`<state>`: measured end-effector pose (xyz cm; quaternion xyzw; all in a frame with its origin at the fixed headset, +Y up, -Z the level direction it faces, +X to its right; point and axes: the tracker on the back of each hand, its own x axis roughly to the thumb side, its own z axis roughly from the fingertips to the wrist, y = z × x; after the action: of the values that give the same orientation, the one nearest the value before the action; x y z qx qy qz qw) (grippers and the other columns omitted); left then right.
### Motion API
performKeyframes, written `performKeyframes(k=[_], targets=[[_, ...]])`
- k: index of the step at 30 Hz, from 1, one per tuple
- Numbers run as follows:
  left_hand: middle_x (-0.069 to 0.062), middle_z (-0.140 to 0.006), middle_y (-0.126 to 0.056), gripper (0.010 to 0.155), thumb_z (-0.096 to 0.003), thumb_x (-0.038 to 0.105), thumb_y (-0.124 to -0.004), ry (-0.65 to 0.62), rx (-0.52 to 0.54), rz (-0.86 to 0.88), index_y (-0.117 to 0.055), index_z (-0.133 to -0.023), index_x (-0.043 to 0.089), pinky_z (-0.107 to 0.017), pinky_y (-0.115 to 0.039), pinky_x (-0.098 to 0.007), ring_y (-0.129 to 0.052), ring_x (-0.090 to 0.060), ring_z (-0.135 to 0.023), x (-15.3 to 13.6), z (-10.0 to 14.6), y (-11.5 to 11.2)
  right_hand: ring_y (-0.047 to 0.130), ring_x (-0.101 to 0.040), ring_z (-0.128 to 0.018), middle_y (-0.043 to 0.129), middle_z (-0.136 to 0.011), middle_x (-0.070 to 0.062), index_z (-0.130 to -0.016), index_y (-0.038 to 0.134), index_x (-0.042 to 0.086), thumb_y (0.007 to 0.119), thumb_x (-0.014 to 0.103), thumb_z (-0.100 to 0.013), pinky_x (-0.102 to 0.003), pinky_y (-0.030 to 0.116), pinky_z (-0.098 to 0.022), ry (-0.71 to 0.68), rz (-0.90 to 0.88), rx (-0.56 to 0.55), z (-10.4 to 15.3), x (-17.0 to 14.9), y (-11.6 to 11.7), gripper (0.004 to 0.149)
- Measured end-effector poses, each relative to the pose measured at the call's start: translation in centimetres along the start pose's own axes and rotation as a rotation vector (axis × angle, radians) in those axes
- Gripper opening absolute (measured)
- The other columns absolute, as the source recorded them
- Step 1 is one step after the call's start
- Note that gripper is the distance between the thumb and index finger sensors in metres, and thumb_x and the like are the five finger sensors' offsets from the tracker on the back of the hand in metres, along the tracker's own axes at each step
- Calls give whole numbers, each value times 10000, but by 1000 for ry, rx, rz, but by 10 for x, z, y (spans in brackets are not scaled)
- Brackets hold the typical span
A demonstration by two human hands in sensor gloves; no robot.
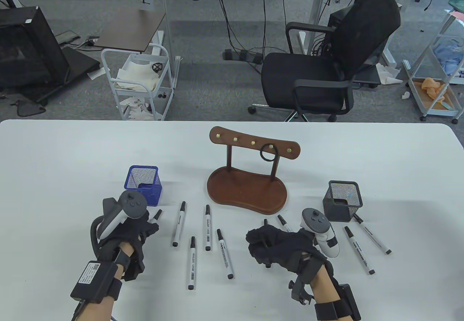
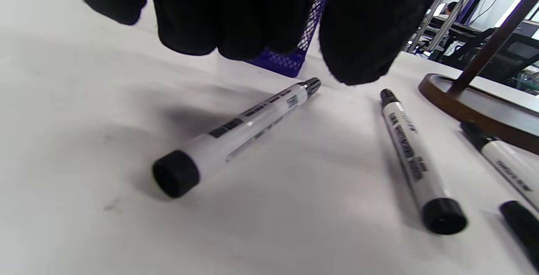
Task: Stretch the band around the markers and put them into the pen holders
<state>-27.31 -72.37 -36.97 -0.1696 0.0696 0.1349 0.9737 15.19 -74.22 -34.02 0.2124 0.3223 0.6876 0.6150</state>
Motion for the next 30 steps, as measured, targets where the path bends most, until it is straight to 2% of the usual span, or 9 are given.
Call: performKeyframes(k=[7, 18, 30], targets=[[-190, -1037, -790, 662, -498, 415, -928, 84, -85, -2, -709, -1019, 70, -696, -620, -689, -761, -459, -967, -5, -13, -11, 896, -330, -720, 909, -891, -56, -943, 742, 315, 969, 350, -446, -585, 679, -634, 3, -3, 0, 1, 0, 0, 547], [-179, -972, -837, 567, -491, 376, -949, 143, -82, -107, -790, -936, 64, -687, -624, -700, -791, -448, -920, 8, -25, -14, 899, -329, -714, 912, -886, -60, -940, 748, 308, 963, 351, -450, -583, 680, -632, -2, -17, 1, 1, 1, -1, 537], [-202, -959, -819, 491, -528, 332, -912, 138, -93, -120, -787, -908, 48, -682, -600, -716, -776, -470, -905, 11, -27, -16, 901, -329, -710, 913, -883, -65, -941, 749, 301, 952, 358, -455, -582, 679, -632, 9, -24, 0, 2, 0, -1, 530]])
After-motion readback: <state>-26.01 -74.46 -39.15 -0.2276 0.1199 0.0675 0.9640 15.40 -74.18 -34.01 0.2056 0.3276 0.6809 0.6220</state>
